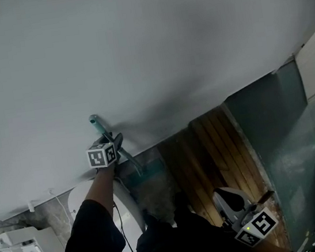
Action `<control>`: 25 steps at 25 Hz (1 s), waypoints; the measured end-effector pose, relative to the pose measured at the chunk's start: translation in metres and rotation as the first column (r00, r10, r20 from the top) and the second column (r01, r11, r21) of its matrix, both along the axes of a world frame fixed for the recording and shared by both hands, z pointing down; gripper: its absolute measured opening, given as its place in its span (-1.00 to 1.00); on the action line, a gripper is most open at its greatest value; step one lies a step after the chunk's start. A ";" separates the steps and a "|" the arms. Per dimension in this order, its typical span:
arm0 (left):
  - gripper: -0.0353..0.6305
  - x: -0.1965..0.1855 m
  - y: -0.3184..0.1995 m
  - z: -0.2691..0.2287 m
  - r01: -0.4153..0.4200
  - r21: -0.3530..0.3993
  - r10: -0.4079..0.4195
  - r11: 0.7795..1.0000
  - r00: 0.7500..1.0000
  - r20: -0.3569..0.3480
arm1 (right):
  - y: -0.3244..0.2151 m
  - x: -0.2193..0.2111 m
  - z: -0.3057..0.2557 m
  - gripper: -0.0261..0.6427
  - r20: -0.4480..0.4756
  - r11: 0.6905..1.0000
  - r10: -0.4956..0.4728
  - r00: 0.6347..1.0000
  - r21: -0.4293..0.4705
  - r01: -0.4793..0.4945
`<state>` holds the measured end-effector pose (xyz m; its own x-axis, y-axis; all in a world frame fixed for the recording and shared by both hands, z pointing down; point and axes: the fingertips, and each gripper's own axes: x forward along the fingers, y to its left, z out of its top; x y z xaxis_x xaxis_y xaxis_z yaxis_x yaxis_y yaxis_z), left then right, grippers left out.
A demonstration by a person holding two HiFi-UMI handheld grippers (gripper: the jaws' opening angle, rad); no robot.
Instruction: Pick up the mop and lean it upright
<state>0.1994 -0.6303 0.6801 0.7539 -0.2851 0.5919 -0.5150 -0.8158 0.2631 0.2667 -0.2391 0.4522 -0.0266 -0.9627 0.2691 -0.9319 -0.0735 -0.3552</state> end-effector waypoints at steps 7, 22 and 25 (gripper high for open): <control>-0.08 -0.014 -0.004 0.008 0.048 -0.026 -0.047 0.999 0.998 0.045 | -0.002 -0.001 0.000 -0.89 0.001 1.000 -0.026 1.000 0.007 0.026; -0.04 -0.070 0.033 -0.010 0.167 -0.024 -0.165 0.986 0.985 0.047 | -0.015 -0.005 -0.011 -0.88 0.022 0.979 -0.187 0.982 0.082 0.185; -0.04 -0.083 0.054 -0.038 0.186 0.020 -0.186 0.982 0.982 0.027 | -0.021 -0.009 -0.009 -0.88 0.051 0.962 -0.256 0.965 0.112 0.249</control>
<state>0.1163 -0.5763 0.6423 0.6693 -0.4291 0.6065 -0.6654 -0.7094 0.2324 0.2574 -0.2603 0.4428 -0.2865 -0.9450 0.1576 -0.8903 0.2018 -0.4083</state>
